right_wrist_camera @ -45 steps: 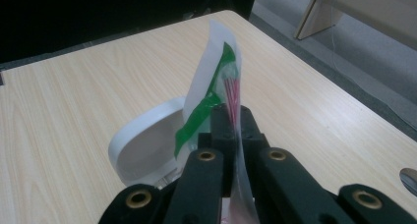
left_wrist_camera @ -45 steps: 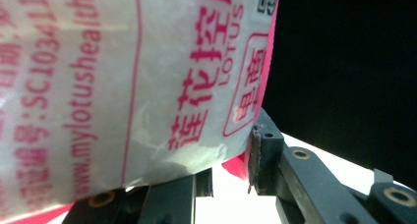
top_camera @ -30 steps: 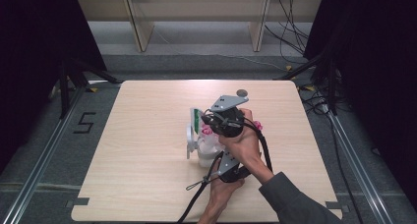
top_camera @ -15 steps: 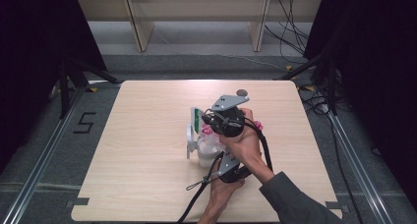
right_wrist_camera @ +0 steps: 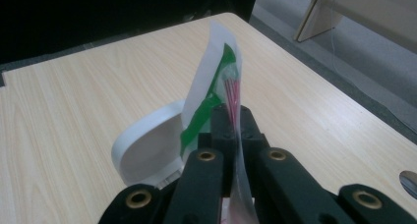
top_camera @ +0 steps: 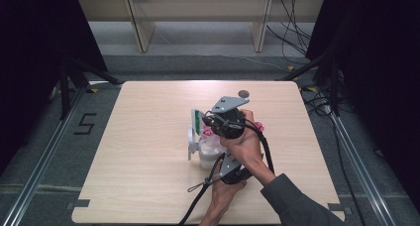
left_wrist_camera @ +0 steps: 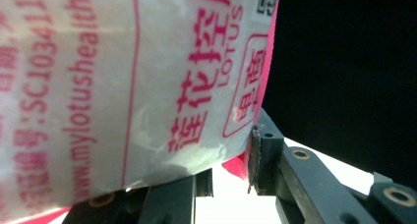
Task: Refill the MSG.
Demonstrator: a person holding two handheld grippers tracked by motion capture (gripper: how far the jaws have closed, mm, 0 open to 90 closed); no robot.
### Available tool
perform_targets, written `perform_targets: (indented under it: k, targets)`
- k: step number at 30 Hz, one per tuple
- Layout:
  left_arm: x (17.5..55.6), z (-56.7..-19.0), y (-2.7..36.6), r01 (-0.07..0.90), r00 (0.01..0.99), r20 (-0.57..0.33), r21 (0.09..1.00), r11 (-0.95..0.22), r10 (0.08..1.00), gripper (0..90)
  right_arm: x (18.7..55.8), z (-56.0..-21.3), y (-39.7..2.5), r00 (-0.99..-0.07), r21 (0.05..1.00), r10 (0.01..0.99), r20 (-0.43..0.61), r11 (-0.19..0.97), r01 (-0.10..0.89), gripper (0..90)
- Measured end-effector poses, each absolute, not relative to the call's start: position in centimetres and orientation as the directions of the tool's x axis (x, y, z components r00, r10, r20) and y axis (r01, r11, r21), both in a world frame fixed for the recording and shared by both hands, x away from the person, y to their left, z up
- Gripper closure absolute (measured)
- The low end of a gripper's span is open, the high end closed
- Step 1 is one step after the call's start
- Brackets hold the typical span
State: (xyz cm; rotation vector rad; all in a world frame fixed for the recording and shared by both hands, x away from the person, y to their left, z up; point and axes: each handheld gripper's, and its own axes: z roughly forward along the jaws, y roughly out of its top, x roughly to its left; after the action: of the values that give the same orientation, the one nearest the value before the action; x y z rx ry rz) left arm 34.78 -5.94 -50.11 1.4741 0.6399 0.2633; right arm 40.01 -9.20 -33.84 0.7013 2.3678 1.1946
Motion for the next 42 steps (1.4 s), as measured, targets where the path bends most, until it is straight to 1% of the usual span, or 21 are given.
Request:
perform_targets:
  k: [3,7,9,10,11,14,17,18,20,22,27,30,31,32,36,37,38,39,40,41,42]
  targets:
    - [34.82,-50.06,-5.89,0.210,0.809,-0.233,0.972,0.106,0.539,74.9,39.99,-33.72,-9.27,-0.794,0.829,0.599,-0.106,0.494,0.262,90.0]
    - [34.79,-50.14,-5.98,0.217,0.810,-0.241,0.970,0.109,0.535,74.9,40.12,-33.89,-9.19,-0.797,0.819,0.590,-0.126,0.516,0.252,90.0]
    - [34.84,-50.08,-5.94,0.223,0.811,-0.251,0.968,0.117,0.528,74.9,39.99,-33.88,-9.13,-0.785,0.825,0.612,-0.099,0.492,0.279,90.0]
    - [34.63,-49.96,-6.43,0.248,0.811,-0.312,0.949,0.192,0.494,74.9,40.03,-33.91,-9.11,-0.786,0.827,0.610,-0.104,0.492,0.273,90.0]
    - [34.76,-50.01,-6.00,0.233,0.815,-0.266,0.964,0.131,0.514,74.9,40.14,-33.90,-9.14,-0.797,0.820,0.592,-0.121,0.512,0.256,90.0]
    - [34.75,-49.96,-6.00,0.232,0.814,-0.268,0.963,0.135,0.515,74.8,40.14,-33.91,-9.01,-0.797,0.815,0.592,-0.123,0.518,0.259,90.0]
    - [34.74,-49.98,-6.13,0.233,0.813,-0.277,0.961,0.150,0.512,74.8,40.01,-33.87,-8.90,-0.792,0.813,0.601,-0.102,0.510,0.282,90.0]
    - [34.72,-49.98,-6.09,0.233,0.813,-0.275,0.961,0.147,0.513,74.8,40.20,-33.86,-8.97,-0.796,0.813,0.593,-0.121,0.519,0.263,90.0]
    - [34.77,-49.98,-6.06,0.230,0.812,-0.272,0.962,0.145,0.516,74.8,40.19,-33.89,-8.92,-0.787,0.821,0.607,-0.114,0.503,0.270,90.0]
    - [34.89,-50.00,-5.95,0.217,0.811,-0.256,0.967,0.135,0.527,74.9,40.18,-33.77,-8.86,-0.797,0.814,0.593,-0.114,0.516,0.268,90.0]
    - [34.89,-49.99,-5.96,0.216,0.810,-0.255,0.967,0.136,0.529,74.9,40.23,-33.76,-8.81,-0.795,0.818,0.594,-0.124,0.515,0.257,90.0]
    - [34.91,-50.07,-5.84,0.211,0.814,-0.238,0.971,0.113,0.530,74.9,40.07,-33.86,-8.69,-0.790,0.808,0.602,-0.115,0.519,0.278,90.0]
    - [34.92,-50.06,-5.81,0.209,0.814,-0.235,0.972,0.111,0.531,74.9,40.15,-33.87,-8.70,-0.795,0.807,0.594,-0.124,0.527,0.267,90.0]
    - [35.08,-49.99,-5.56,0.172,0.800,-0.196,0.980,0.096,0.567,74.9,40.12,-33.77,-8.76,-0.794,0.808,0.598,-0.114,0.520,0.276,90.0]
    - [35.06,-49.97,-5.58,0.174,0.802,-0.198,0.980,0.097,0.564,74.9,40.10,-33.76,-8.79,-0.788,0.817,0.605,-0.113,0.508,0.272,90.0]
    - [35.10,-50.01,-5.50,0.172,0.804,-0.187,0.982,0.081,0.564,74.9,40.21,-33.83,-8.79,-0.795,0.816,0.594,-0.123,0.516,0.260,90.0]
    - [35.10,-50.02,-5.51,0.173,0.804,-0.189,0.981,0.082,0.564,74.9,40.27,-33.92,-8.79,-0.798,0.809,0.588,-0.131,0.529,0.256,90.0]
    - [34.89,-49.97,-6.23,0.198,0.795,-0.265,0.964,0.179,0.546,74.9,40.20,-34.00,-8.73,-0.797,0.806,0.591,-0.125,0.529,0.266,90.0]
    - [34.90,-49.97,-6.24,0.197,0.795,-0.265,0.964,0.181,0.546,74.9,40.07,-33.96,-8.68,-0.797,0.800,0.593,-0.111,0.529,0.283,90.0]
    - [35.11,-50.01,-5.53,0.174,0.805,-0.190,0.981,0.083,0.562,74.9,40.20,-33.92,-8.70,-0.801,0.804,0.586,-0.126,0.533,0.264,90.0]
    - [35.07,-49.97,-5.58,0.173,0.802,-0.198,0.980,0.098,0.563,74.9,40.24,-33.84,-8.77,-0.800,0.806,0.586,-0.130,0.532,0.259,90.0]
